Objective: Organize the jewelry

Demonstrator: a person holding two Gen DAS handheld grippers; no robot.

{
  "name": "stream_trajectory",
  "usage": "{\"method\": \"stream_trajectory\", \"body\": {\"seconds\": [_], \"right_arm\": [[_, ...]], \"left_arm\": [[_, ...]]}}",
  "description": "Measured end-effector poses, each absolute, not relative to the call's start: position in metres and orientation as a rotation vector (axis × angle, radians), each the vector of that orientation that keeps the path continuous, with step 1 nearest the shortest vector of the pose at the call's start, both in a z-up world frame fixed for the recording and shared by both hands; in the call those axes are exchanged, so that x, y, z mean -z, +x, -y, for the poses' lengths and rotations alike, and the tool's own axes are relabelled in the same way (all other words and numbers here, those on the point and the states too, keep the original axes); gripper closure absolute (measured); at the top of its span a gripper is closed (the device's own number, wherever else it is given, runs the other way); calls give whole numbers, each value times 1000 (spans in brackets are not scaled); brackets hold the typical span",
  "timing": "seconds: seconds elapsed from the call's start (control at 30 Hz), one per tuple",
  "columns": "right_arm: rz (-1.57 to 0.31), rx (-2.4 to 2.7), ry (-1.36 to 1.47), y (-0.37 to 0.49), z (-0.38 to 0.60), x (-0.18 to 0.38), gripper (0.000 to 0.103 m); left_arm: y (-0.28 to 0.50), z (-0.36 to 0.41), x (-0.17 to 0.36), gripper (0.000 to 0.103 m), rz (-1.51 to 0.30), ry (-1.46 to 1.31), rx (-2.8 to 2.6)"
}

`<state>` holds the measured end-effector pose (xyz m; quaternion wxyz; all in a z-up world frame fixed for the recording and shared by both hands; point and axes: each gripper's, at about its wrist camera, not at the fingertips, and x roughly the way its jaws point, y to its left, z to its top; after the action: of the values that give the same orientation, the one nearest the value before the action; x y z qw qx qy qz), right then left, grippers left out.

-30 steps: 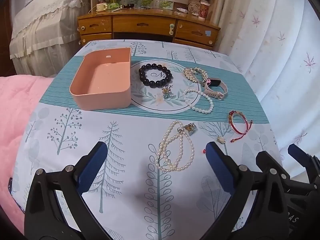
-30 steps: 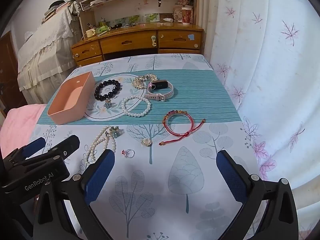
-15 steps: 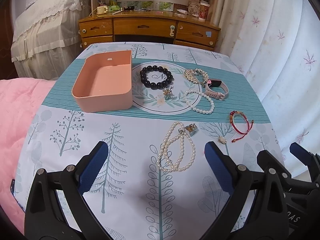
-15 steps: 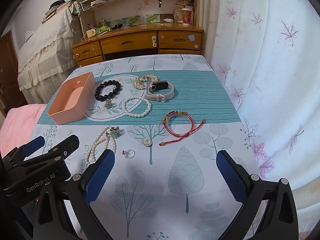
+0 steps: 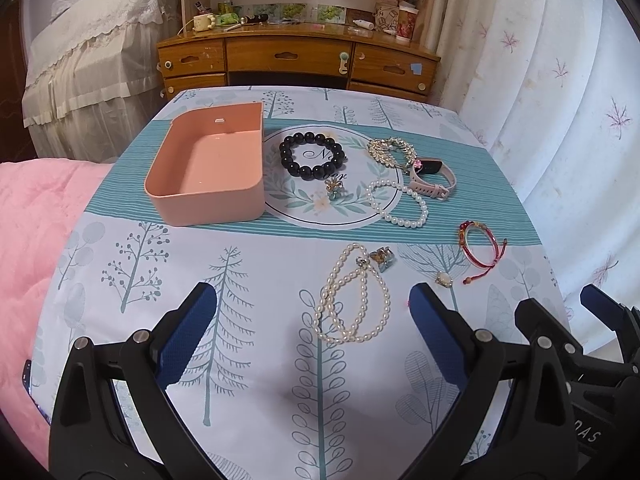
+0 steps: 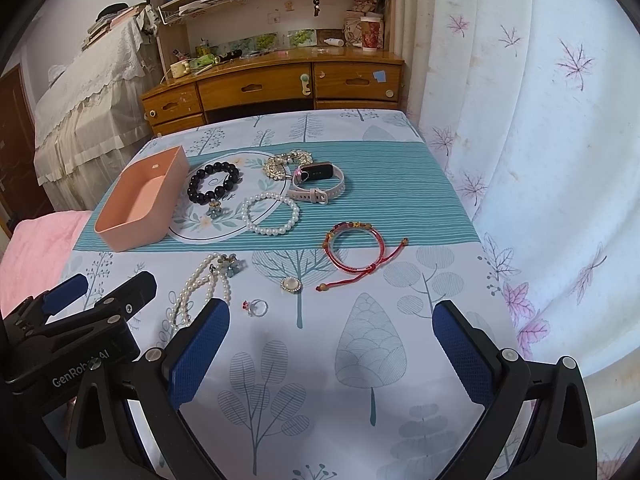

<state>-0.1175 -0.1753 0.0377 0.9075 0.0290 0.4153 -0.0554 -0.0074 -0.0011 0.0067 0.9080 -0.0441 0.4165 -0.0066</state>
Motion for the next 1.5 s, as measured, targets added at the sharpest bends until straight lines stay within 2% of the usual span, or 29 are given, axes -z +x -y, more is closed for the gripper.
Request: {"method": "stream_trajectory", "body": {"seconds": [0.57, 1.23, 1.33, 1.4, 1.5], "right_arm": [[-843, 133, 31, -121, 180, -37, 0], [-892, 41, -87, -103, 194, -96, 1], [-916, 28, -88, -94, 203, -108, 5], [-946, 20, -85, -85, 210, -113, 18], [-1008, 6, -76, -68, 216, -110, 30]], "left_arm": [[-12, 0, -12, 7, -843, -81, 23], [19, -1, -57, 7, -854, -9, 36], [28, -5, -60, 7, -875, -15, 63], [34, -9, -60, 7, -892, -15, 73], [44, -18, -53, 7, -943, -55, 93]]}}
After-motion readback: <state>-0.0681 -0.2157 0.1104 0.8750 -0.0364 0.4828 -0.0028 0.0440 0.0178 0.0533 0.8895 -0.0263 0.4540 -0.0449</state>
